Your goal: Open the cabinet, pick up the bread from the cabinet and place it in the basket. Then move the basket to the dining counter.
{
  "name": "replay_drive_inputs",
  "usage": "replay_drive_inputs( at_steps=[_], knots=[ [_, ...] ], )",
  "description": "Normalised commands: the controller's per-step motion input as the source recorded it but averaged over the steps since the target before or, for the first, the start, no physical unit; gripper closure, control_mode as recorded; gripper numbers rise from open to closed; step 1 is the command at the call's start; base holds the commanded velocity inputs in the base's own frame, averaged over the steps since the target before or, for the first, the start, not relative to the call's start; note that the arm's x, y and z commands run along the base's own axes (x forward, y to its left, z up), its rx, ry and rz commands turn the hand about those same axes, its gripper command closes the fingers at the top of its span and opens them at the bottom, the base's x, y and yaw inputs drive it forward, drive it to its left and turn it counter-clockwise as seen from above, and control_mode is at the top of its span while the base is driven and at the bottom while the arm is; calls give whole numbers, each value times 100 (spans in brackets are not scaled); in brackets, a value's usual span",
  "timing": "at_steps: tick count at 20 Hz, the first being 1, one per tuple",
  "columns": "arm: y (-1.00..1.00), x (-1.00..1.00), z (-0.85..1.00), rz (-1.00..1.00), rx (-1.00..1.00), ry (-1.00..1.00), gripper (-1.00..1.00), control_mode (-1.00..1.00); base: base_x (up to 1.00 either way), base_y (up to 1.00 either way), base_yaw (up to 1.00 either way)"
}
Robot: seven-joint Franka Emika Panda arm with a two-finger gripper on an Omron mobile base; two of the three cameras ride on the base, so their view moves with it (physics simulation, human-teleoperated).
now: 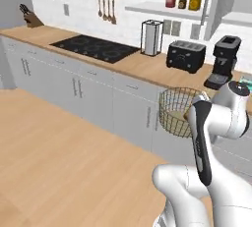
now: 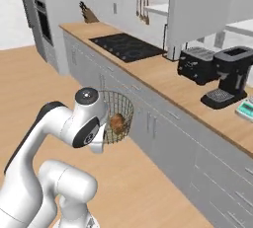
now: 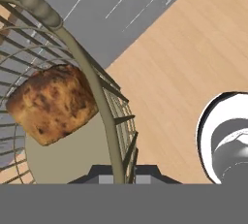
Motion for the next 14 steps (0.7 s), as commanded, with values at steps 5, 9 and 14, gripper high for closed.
replay_drive_inputs(
  at_steps=[5, 9, 14],
  knots=[
    [0, 0, 0, 0, 0, 0, 100, 100, -16, 0, 85],
    [0, 0, 0, 0, 0, 0, 100, 100, 0, 0, 79],
    [0, 0, 0, 0, 0, 0, 100, 100, 0, 0, 62]
  ],
)
